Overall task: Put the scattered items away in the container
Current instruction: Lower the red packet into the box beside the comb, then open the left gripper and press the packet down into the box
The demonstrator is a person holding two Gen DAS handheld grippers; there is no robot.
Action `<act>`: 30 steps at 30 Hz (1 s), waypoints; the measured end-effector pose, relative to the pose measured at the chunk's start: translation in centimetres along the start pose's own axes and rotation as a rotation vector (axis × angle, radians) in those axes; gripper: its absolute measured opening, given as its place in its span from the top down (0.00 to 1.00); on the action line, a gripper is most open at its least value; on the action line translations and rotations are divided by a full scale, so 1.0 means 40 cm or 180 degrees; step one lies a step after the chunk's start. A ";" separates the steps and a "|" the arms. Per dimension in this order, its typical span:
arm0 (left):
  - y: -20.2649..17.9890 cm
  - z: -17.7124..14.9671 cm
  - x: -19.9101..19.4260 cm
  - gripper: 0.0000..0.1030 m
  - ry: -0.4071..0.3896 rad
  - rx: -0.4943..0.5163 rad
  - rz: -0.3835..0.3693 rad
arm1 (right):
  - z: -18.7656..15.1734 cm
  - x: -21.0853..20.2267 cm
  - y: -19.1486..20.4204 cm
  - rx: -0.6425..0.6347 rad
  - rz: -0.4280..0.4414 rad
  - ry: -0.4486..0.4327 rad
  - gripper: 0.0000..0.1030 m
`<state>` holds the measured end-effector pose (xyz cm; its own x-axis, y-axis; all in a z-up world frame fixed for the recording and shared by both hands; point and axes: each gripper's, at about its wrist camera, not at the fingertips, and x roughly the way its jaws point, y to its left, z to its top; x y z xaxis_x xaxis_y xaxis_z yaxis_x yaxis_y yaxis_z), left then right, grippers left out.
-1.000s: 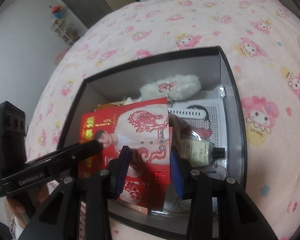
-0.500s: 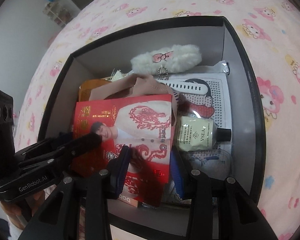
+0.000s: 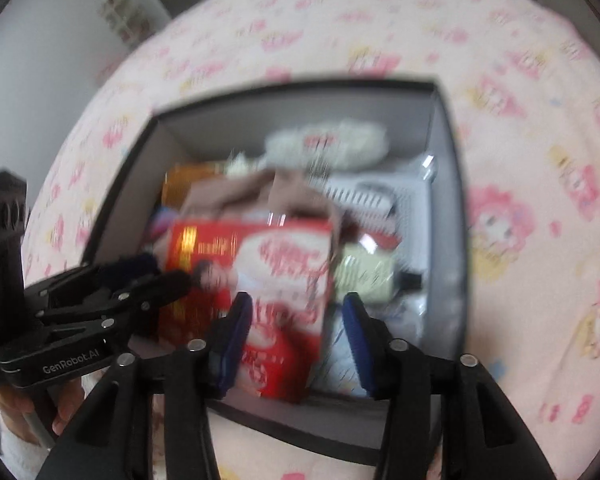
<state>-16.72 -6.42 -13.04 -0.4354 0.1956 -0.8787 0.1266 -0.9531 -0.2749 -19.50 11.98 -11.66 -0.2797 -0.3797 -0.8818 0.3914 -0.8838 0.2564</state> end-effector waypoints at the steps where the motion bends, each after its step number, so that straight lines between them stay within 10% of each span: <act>1: 0.002 0.007 -0.004 0.43 -0.0020 0.0003 0.0014 | 0.004 -0.006 -0.003 0.0028 0.0008 -0.0074 0.53; 30: -0.042 0.123 0.114 0.62 0.0093 0.0183 0.0146 | 0.089 0.092 0.015 -0.0018 0.0096 -0.0395 0.57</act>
<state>-23.29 -5.04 -14.67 -0.4039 0.1572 -0.9012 0.0942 -0.9727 -0.2119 -23.43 9.06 -13.35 -0.3741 -0.4373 -0.8178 0.4060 -0.8701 0.2795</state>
